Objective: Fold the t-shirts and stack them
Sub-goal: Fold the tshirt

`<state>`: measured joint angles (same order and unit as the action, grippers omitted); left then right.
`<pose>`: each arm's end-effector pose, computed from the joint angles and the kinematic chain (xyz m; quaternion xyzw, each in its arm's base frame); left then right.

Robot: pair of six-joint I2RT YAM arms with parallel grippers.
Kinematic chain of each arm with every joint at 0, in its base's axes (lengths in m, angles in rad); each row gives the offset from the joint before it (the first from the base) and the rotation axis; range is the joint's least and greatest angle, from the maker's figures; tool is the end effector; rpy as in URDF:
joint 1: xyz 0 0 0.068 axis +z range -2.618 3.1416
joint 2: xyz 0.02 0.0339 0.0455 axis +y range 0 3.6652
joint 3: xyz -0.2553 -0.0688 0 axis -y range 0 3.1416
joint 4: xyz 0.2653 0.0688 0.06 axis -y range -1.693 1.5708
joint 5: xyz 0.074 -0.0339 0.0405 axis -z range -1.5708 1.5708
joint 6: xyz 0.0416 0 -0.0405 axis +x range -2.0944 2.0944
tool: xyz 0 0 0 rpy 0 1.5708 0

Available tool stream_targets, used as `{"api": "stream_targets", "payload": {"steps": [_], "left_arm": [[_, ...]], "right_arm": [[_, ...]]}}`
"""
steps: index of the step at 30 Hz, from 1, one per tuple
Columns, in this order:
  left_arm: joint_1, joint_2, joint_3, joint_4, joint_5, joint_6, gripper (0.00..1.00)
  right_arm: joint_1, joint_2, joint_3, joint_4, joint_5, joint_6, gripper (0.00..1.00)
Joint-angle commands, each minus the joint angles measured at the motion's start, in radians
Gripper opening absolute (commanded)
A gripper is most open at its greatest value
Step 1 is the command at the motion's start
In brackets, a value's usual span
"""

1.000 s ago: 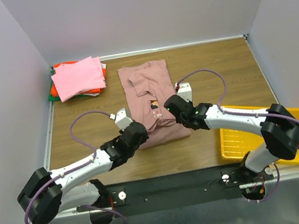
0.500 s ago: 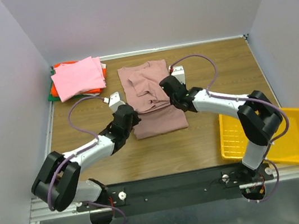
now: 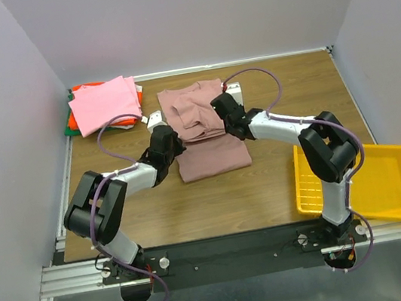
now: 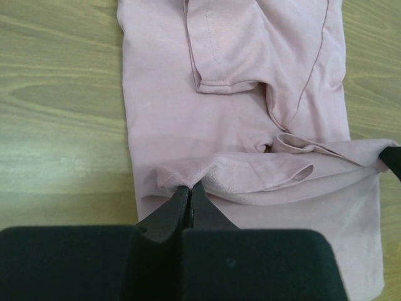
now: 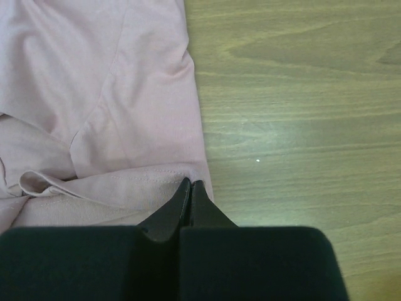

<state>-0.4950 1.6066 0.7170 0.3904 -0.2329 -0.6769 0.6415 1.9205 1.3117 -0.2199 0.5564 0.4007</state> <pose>0.3067 -0.1546 0.1455 -0.1366 0.8451 -0.1972 0.4777 0.3603 0.2417 0.1703 -0.0088 0.9016 -0.0484 0.4298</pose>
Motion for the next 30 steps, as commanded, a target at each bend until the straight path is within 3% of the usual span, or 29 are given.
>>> {"api": "stream_targets", "payload": {"steps": [1,3,4,5,7,8,12,20,30], "left_arm": [[0.036,0.056,0.048,0.064,0.072,0.065,0.0],[0.058,0.075,0.064,0.057,0.069,0.071,0.02],[0.064,0.076,0.07,0.057,0.072,0.071,0.25],[0.07,0.073,0.078,0.05,0.07,0.071,0.5],[0.072,0.052,0.104,0.024,0.04,0.094,0.91],[0.07,0.041,0.113,0.013,0.035,0.094,0.95],[0.067,-0.046,0.115,-0.025,0.029,0.122,0.96],[0.021,-0.183,-0.109,-0.012,0.063,0.085,0.94],[-0.05,-0.425,-0.364,-0.004,0.116,-0.029,0.8]], "right_arm": [[-0.02,0.031,0.05,0.014,-0.004,-0.023,0.0],[-0.031,0.035,0.069,0.014,-0.021,-0.025,0.06],[-0.032,0.031,0.072,0.014,-0.026,-0.026,0.27],[-0.032,0.025,0.075,0.014,-0.033,-0.026,0.4],[-0.034,-0.014,0.077,0.013,-0.044,-0.04,0.63],[-0.034,-0.027,0.077,0.013,-0.047,-0.04,0.67],[-0.034,-0.124,0.014,0.013,-0.084,-0.06,0.73],[-0.034,-0.265,-0.202,0.013,-0.228,0.001,0.73],[-0.034,-0.367,-0.408,0.013,-0.314,0.076,0.68]]}}
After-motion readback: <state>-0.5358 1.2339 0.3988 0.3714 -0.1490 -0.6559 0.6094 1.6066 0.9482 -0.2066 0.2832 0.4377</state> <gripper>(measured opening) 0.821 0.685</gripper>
